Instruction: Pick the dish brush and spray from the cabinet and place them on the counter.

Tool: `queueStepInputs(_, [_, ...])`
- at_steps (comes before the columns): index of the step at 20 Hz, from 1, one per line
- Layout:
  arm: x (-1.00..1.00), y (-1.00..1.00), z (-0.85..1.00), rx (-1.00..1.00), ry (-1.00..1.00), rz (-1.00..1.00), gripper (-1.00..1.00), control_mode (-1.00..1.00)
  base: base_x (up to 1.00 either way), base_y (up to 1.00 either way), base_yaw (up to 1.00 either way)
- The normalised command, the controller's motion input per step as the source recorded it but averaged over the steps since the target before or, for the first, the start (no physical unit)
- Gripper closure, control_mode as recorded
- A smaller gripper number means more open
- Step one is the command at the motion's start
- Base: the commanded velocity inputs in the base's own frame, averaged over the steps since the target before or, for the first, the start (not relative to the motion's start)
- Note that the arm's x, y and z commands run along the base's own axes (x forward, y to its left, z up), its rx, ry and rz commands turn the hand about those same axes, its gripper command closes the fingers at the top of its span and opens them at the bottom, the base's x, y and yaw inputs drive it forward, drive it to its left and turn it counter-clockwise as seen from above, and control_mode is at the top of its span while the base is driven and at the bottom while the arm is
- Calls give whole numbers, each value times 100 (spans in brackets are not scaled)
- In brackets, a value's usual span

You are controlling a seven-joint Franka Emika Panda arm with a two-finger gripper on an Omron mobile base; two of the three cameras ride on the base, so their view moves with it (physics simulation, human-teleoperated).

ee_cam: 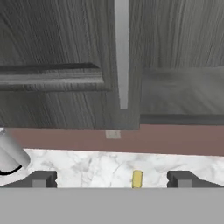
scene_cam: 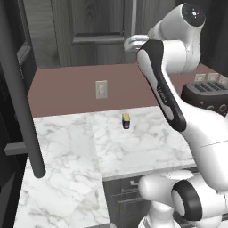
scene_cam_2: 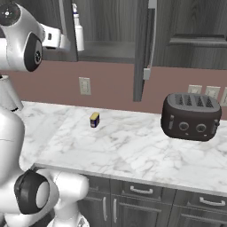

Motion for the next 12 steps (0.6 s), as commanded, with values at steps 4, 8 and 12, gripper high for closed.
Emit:
queueStepInputs(4, [25, 0, 9, -20, 0, 3, -100, -100, 0, 0, 0])
queueStepInputs(8, [23, -1, 1, -22, -4, -3, -100, -100, 0, 0, 0])
queueStepInputs(12, [31, 0, 0, -20, -1, -5, -100, -100, 0, 0, 0])
